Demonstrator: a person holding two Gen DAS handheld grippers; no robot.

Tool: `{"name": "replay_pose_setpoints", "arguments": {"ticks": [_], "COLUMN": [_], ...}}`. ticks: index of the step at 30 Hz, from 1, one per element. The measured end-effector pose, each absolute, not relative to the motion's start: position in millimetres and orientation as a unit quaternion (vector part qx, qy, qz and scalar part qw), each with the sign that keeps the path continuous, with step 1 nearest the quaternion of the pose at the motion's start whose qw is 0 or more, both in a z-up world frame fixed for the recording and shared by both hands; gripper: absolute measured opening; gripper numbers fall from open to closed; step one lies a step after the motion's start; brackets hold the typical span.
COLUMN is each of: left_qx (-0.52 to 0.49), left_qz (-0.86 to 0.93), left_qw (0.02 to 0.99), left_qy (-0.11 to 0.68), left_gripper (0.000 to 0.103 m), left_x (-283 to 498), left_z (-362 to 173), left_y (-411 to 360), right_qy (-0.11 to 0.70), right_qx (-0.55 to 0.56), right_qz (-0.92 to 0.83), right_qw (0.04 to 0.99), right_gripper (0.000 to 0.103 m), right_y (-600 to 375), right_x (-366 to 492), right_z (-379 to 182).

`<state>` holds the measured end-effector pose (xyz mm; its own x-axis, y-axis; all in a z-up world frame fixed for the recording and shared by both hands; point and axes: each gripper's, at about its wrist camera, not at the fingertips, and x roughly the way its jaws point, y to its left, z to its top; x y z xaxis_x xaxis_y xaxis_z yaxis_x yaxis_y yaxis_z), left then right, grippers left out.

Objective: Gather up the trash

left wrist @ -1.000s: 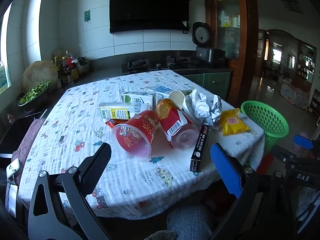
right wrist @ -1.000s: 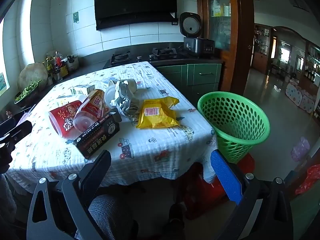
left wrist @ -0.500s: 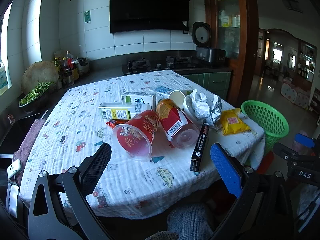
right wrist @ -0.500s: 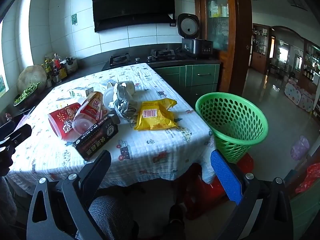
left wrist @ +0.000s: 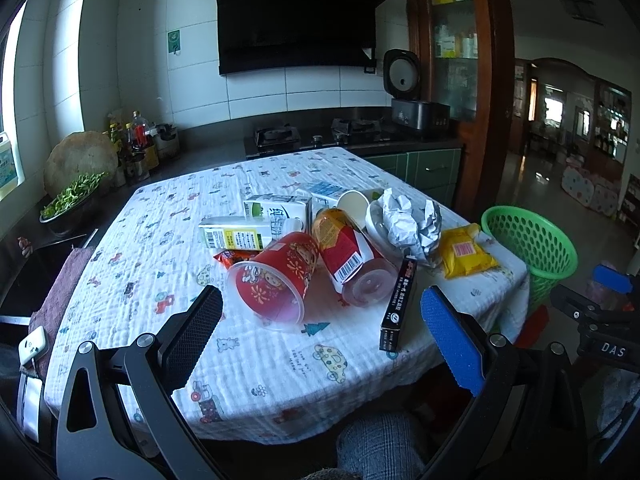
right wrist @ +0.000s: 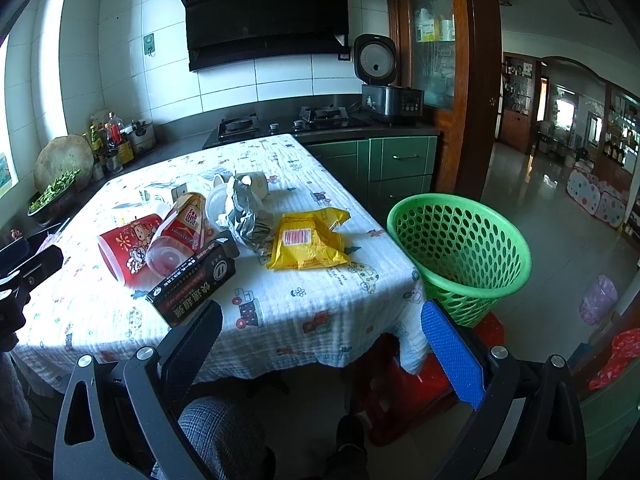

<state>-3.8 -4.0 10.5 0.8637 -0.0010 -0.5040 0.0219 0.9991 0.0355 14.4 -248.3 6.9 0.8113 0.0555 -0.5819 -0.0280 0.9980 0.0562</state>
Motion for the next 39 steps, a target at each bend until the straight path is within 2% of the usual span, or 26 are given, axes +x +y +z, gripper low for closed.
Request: {"name": "replay_pose_setpoints", "arguments": {"ticks": [39], "left_qx": [0.025], "left_qz": [0.009], "left_qw": [0.968], "left_qy": [0.248], "left_gripper": [0.098], "left_x": [-4.5], "left_z": [22.0], "left_y": [-3.3], "right_qy": [0.303], "right_qx": [0.019], "right_qz": [0.034], "right_qw": [0.952], "right_gripper": [0.097], "right_y": [-243.7], "right_x": [16.7], "right_z": [8.4]}}
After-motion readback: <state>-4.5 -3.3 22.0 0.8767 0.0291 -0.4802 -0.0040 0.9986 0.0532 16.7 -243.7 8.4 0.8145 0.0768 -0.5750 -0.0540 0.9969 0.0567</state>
